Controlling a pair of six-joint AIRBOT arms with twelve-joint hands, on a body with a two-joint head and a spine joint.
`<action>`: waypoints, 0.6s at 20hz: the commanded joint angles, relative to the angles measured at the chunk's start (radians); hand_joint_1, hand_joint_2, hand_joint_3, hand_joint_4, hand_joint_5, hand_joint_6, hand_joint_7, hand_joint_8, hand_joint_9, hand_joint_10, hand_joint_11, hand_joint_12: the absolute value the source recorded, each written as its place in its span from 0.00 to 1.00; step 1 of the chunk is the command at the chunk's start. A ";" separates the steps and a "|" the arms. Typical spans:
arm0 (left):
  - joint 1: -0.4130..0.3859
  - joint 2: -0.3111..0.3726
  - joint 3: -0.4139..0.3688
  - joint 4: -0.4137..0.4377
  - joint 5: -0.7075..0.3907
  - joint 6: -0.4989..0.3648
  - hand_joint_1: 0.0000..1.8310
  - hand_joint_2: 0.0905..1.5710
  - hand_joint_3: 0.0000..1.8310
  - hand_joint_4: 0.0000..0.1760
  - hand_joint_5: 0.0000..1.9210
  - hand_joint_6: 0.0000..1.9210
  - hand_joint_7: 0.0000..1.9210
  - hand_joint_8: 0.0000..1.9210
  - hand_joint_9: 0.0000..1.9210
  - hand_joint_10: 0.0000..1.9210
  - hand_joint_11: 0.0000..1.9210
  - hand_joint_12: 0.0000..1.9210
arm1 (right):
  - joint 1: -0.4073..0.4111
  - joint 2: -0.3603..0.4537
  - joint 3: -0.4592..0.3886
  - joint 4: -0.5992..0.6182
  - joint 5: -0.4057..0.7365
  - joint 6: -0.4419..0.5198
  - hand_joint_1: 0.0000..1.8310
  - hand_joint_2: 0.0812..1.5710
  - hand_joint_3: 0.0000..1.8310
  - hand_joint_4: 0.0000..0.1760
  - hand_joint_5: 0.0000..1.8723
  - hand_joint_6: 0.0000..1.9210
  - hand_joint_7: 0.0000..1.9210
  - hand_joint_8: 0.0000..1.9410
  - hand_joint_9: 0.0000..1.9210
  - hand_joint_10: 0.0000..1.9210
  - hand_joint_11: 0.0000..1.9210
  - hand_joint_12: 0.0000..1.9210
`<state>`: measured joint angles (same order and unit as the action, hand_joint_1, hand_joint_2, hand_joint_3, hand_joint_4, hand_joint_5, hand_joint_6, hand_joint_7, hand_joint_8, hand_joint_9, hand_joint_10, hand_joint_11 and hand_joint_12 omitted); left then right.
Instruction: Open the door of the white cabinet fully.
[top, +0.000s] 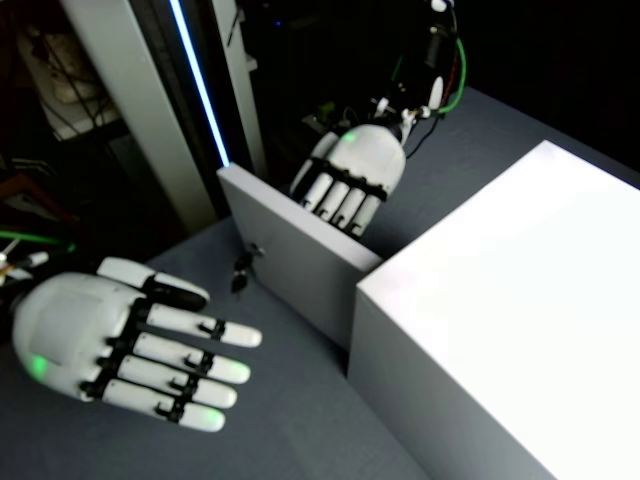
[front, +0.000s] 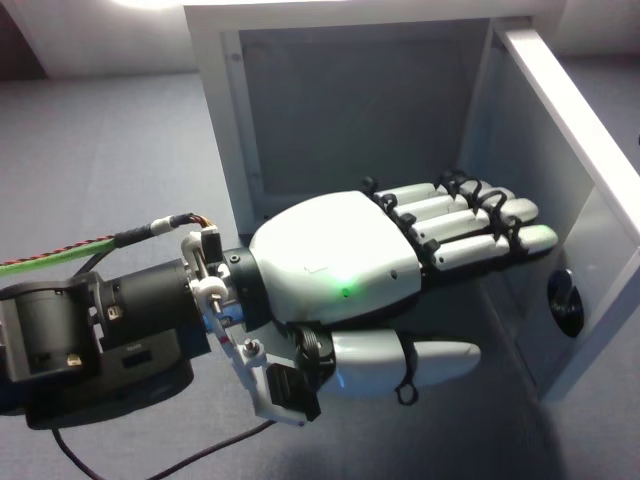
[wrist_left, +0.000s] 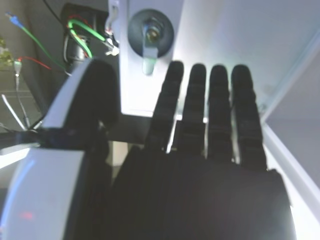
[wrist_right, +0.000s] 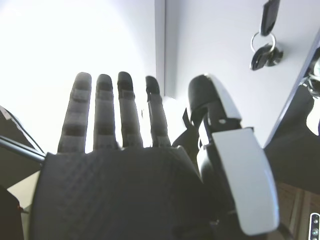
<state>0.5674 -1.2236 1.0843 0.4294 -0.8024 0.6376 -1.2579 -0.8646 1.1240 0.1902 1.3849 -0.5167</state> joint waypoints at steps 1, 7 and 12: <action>-0.001 0.011 -0.005 -0.025 -0.131 -0.001 0.05 0.94 0.00 0.00 0.03 0.00 0.02 0.01 0.02 0.00 0.06 0.00 | 0.005 0.002 0.007 0.028 0.120 0.009 0.24 0.90 0.00 0.50 0.09 0.00 0.07 0.00 0.05 0.00 0.06 0.02; 0.042 0.071 -0.028 -0.074 -0.173 0.000 0.03 0.95 0.00 0.00 0.02 0.00 0.03 0.00 0.03 0.00 0.02 0.00 | 0.005 0.002 0.007 0.029 0.120 0.013 0.27 0.89 0.00 0.00 0.12 0.00 0.10 0.00 0.09 0.01 0.09 0.04; 0.099 0.136 -0.049 -0.183 -0.240 0.044 0.18 0.92 0.00 0.00 0.06 0.00 0.02 0.00 0.01 0.00 0.01 0.00 | 0.005 0.002 0.007 0.029 0.121 0.014 0.25 0.89 0.00 0.11 0.11 0.00 0.09 0.00 0.05 0.00 0.03 0.01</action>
<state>0.6750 -1.0878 1.0378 0.2527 -0.9031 0.6846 -1.2579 -0.8650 1.1248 0.1905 1.3849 -0.5117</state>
